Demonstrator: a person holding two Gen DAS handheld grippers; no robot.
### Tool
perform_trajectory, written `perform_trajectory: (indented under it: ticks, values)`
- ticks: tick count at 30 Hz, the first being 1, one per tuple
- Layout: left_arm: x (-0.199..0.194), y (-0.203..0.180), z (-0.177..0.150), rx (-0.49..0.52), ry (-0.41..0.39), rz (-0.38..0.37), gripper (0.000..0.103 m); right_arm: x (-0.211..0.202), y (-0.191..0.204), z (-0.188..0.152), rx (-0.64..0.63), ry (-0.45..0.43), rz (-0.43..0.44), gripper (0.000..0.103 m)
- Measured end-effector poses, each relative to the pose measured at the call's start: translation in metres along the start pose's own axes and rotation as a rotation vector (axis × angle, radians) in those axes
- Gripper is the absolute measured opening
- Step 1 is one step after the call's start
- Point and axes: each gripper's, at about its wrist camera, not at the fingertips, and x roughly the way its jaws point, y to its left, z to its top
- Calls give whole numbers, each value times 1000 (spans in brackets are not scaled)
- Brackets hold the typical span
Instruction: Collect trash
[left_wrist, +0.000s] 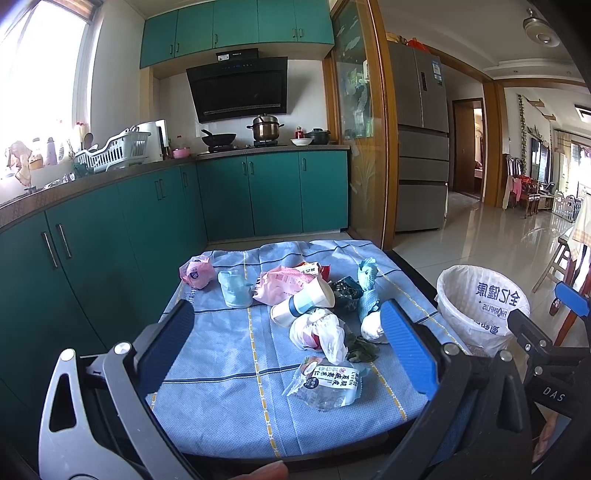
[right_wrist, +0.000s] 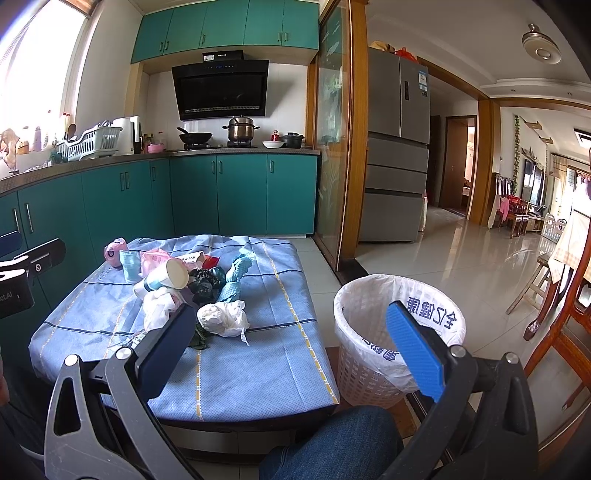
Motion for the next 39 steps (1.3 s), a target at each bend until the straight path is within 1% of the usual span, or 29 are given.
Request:
perform_trajectory:
  ticks: [39]
  values:
    - [3,-3,1,-1,7,-4,100,-1,1,3,0,-5,1,101]
